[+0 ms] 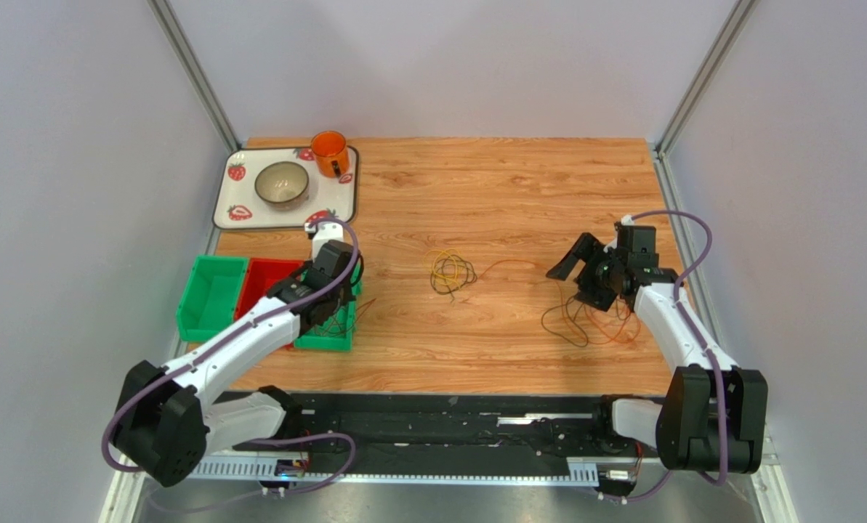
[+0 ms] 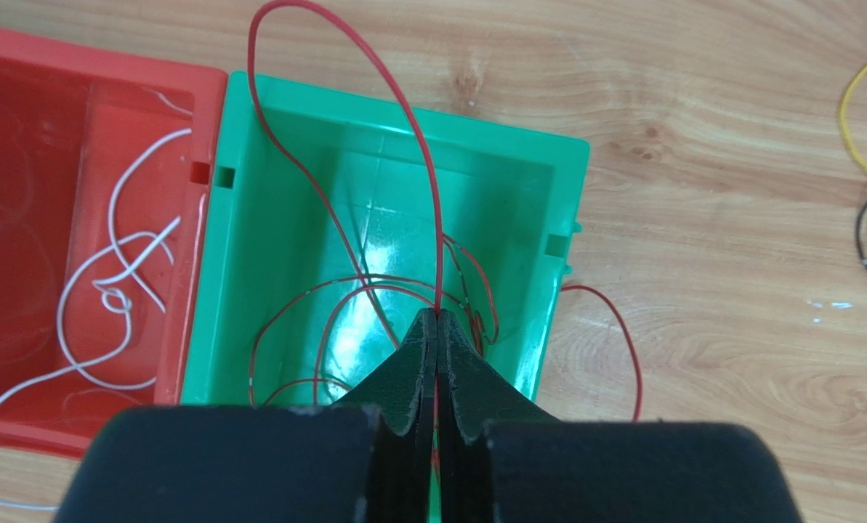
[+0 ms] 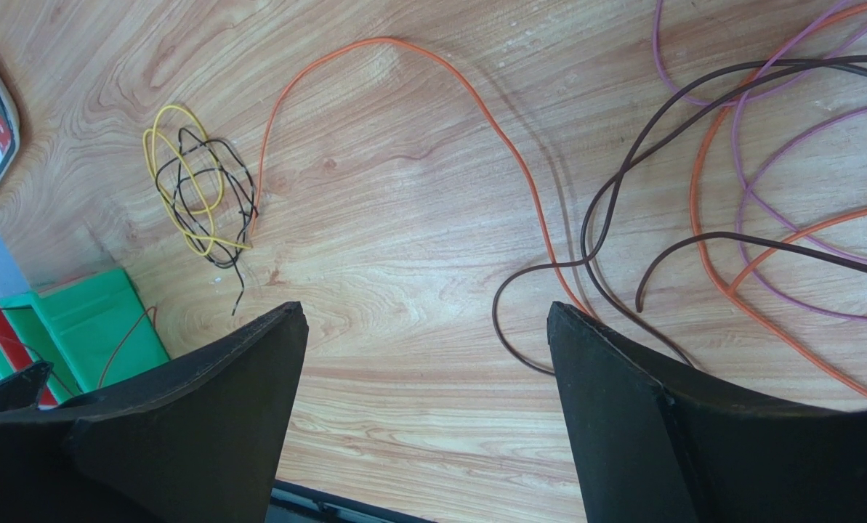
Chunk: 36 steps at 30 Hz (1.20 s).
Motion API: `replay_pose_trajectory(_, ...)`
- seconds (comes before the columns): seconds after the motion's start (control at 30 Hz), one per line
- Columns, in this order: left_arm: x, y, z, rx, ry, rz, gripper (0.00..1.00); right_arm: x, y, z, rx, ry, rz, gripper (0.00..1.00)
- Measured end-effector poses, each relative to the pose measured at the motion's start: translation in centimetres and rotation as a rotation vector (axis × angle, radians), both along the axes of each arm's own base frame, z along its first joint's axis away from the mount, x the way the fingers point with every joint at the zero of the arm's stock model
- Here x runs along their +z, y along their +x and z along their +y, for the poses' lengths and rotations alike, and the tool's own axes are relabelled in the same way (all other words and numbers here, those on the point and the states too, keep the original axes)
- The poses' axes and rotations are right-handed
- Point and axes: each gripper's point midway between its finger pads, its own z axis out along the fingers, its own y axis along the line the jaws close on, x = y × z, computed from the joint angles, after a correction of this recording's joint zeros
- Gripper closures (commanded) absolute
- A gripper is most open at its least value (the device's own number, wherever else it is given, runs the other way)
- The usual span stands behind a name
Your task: Untangle the cables
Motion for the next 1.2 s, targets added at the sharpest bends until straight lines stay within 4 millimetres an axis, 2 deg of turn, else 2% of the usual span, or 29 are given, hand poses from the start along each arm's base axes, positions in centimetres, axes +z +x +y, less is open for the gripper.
replay_pose_trajectory(0.33, -3.2, -0.2, 0.3, 0.04, -0.01, 0.113, 1.0, 0.0, 0.0, 0.0, 0.003, -0.002, 0.0, 0.15)
replay_pose_trajectory(0.43, -4.2, -0.2, 0.1, 0.046, -0.024, 0.164, 0.75, 0.0, 0.0, 0.0, 0.003, -0.002, 0.0, 0.15)
replay_pose_trajectory(0.47, -4.3, -0.4, 0.0, 0.045, -0.031, 0.174, 0.58, 0.0, 0.0, 0.0, 0.003, -0.002, 0.001, 0.15)
replay_pose_trajectory(0.5, -4.3, -0.5, 0.0, 0.044, -0.035, 0.179, 0.52, -0.1, 0.0, 0.0, 0.003, -0.002, 0.001, 0.15)
replay_pose_trajectory(0.57, -4.0, -0.7, 0.1, 0.042, -0.034, 0.178, 0.41, -0.1, -0.1, 0.0, 0.004, -0.003, 0.004, 0.15)
replay_pose_trajectory(0.67, -2.5, -0.6, 0.1, 0.039, -0.044, 0.158, 0.4, -0.2, -0.3, 0.0, 0.005, -0.003, 0.011, 0.15)
replay_pose_trajectory(0.83, 0.8, 0.3, -0.3, 0.037, -0.076, 0.089, 0.41, -0.1, -0.3, 0.1, 0.007, 0.001, 0.012, 0.15)
replay_pose_trajectory(1.07, 2.6, -0.2, 0.0, 0.026, -0.084, 0.066, 0.47, 0.1, -0.5, 0.1, 0.009, 0.002, 0.011, 0.15)
replay_pose_trajectory(1.2, 3.3, -0.3, -0.7, -0.017, -0.094, 0.056, 0.33, 0.3, -0.6, 0.1, 0.01, 0.003, 0.006, 0.15)
